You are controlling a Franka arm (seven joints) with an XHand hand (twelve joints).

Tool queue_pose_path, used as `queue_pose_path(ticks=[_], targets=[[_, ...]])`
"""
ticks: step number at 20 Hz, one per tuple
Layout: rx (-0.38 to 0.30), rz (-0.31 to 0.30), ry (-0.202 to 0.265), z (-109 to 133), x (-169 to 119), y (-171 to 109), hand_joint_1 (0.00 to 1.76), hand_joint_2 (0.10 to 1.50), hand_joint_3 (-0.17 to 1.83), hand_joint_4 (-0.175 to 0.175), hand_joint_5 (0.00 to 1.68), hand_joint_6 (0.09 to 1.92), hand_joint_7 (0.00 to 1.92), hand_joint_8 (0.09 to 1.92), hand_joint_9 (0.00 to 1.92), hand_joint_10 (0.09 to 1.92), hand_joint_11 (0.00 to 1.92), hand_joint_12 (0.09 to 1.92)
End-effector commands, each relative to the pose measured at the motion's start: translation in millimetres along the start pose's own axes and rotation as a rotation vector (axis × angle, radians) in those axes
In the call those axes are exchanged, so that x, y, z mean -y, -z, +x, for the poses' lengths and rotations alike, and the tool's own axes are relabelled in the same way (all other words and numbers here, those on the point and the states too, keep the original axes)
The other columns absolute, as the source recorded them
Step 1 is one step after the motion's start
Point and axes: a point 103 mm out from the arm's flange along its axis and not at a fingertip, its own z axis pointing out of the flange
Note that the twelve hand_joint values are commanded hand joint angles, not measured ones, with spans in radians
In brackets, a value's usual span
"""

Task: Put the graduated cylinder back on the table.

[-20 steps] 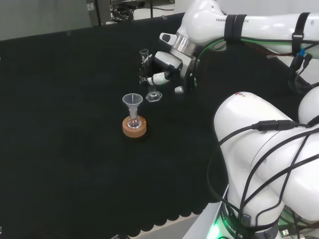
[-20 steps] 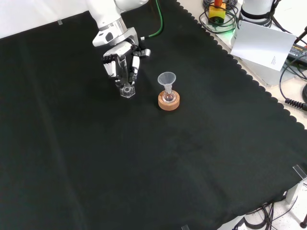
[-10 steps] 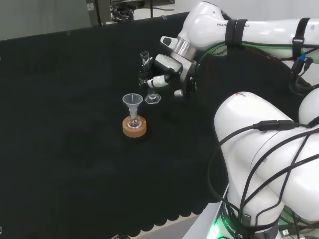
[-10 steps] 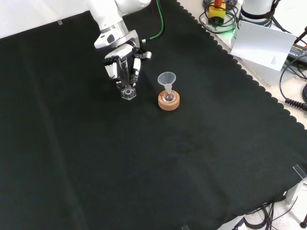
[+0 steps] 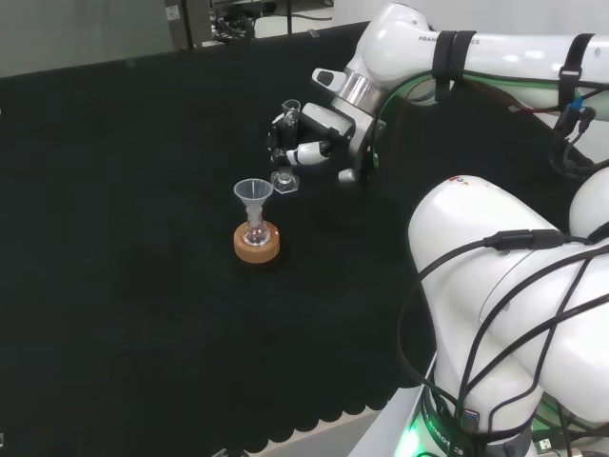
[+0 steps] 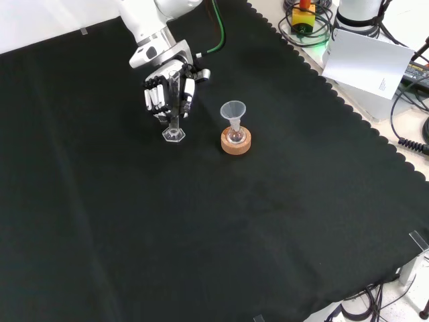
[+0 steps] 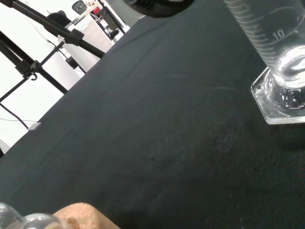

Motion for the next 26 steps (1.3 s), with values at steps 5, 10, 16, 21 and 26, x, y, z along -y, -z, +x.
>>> queue_pose_path(ticks=[5,10,16,21,26], targets=[[0.002,0.025,-0.033,-2,3,10,1.00,1.07,-0.13,-0.052,0.96,0.55,1.08,0.09,1.20,0.09,0.87,1.06],[0.019,0.027,-0.056,-1,-3,23,0.95,1.08,-0.17,-0.054,0.81,0.58,0.99,0.09,1.09,0.09,0.69,1.18],[0.049,0.024,-0.062,4,-11,40,0.90,1.06,-0.17,-0.067,0.56,0.58,0.84,0.09,0.94,0.09,0.51,1.25],[0.076,0.010,-0.067,8,-10,53,0.89,1.05,-0.17,-0.074,0.46,0.53,0.79,0.09,0.90,0.09,0.47,1.27],[0.106,-0.015,-0.071,13,-6,72,0.87,1.04,-0.17,-0.077,0.42,0.45,0.73,0.09,0.85,0.09,0.42,1.29]])
